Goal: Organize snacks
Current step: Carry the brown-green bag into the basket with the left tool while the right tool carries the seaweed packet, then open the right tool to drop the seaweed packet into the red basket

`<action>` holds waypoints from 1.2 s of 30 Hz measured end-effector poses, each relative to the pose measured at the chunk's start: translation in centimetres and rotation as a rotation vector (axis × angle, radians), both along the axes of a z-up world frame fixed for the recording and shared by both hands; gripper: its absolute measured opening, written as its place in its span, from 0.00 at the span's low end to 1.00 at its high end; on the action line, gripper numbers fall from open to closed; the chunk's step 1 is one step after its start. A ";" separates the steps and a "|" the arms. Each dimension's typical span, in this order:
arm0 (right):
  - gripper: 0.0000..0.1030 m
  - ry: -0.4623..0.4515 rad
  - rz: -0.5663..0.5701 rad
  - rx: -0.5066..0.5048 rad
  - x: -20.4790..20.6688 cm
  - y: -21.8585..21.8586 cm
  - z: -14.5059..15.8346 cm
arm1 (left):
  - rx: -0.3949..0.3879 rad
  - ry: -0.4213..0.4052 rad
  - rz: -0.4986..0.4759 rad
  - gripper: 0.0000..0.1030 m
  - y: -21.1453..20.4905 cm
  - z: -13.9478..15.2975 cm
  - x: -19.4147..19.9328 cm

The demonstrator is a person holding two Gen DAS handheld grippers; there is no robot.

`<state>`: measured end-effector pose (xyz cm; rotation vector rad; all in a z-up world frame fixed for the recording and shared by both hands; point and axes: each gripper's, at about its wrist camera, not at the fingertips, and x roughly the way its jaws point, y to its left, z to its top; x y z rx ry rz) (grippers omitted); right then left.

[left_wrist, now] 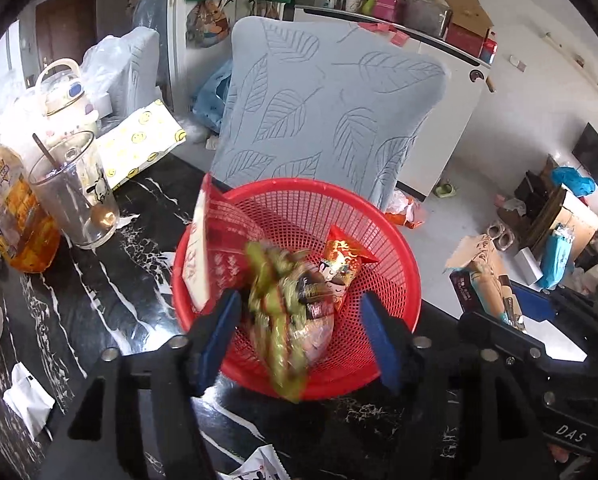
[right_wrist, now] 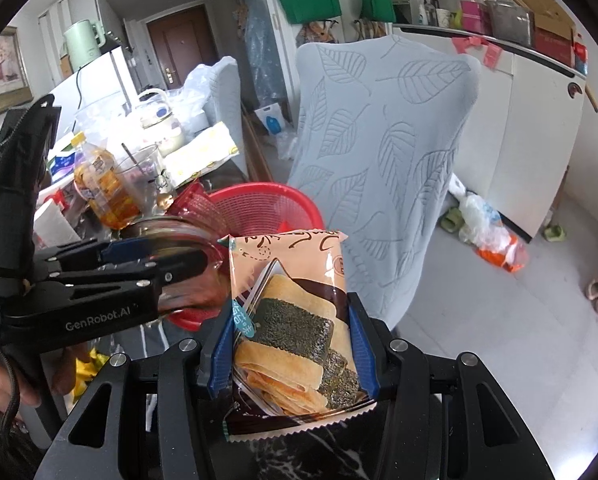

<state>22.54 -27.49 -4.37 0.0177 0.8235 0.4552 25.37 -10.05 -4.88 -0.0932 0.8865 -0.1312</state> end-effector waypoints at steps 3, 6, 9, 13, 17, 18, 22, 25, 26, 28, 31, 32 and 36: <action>0.48 0.007 0.003 -0.003 0.1 0.1 -0.2 | -0.001 -0.009 0.010 0.76 0.0 0.1 -0.2; 0.48 0.013 0.003 -0.001 0.3 0.1 -0.3 | -0.006 -0.025 0.031 0.76 0.3 0.7 -0.8; 0.48 0.010 0.002 0.000 0.4 0.0 -0.3 | 0.008 -0.054 0.057 0.76 0.7 1.3 -1.6; 0.48 0.003 -0.002 0.010 0.9 0.3 -0.1 | 0.018 -0.081 0.100 0.76 1.8 2.3 -2.5; 0.48 -0.009 0.002 0.032 1.7 1.0 0.3 | 0.019 -0.072 0.144 0.76 3.0 2.8 -3.0; 0.48 -0.011 0.005 0.035 2.0 1.4 0.3 | 0.023 -0.072 0.156 0.76 3.3 2.9 -3.1; 0.48 -0.029 0.021 0.031 3.1 2.7 0.3 | 0.038 -0.079 0.186 0.76 4.4 3.2 -3.9; 0.48 -0.033 0.038 0.027 4.1 3.9 0.2 | 0.052 -0.094 0.225 0.76 5.3 3.4 -4.5; 0.51 -0.044 0.046 0.021 4.2 4.2 0.2 | 0.053 -0.093 0.227 0.76 5.5 3.4 -4.5; 0.51 -0.069 0.047 -0.002 4.3 4.8 0.4 | 0.057 -0.088 0.240 0.76 5.8 3.4 -4.8; 0.53 -0.080 0.036 -0.015 4.6 5.1 0.4 | 0.052 -0.086 0.256 0.76 6.1 3.5 -5.2; 0.55 -0.075 0.035 -0.014 4.6 5.1 0.4 | 0.052 -0.084 0.256 0.76 6.1 3.4 -5.4; 0.55 -0.060 0.030 -0.014 4.3 4.6 0.3 | 0.054 -0.071 0.244 0.76 5.7 3.3 -5.8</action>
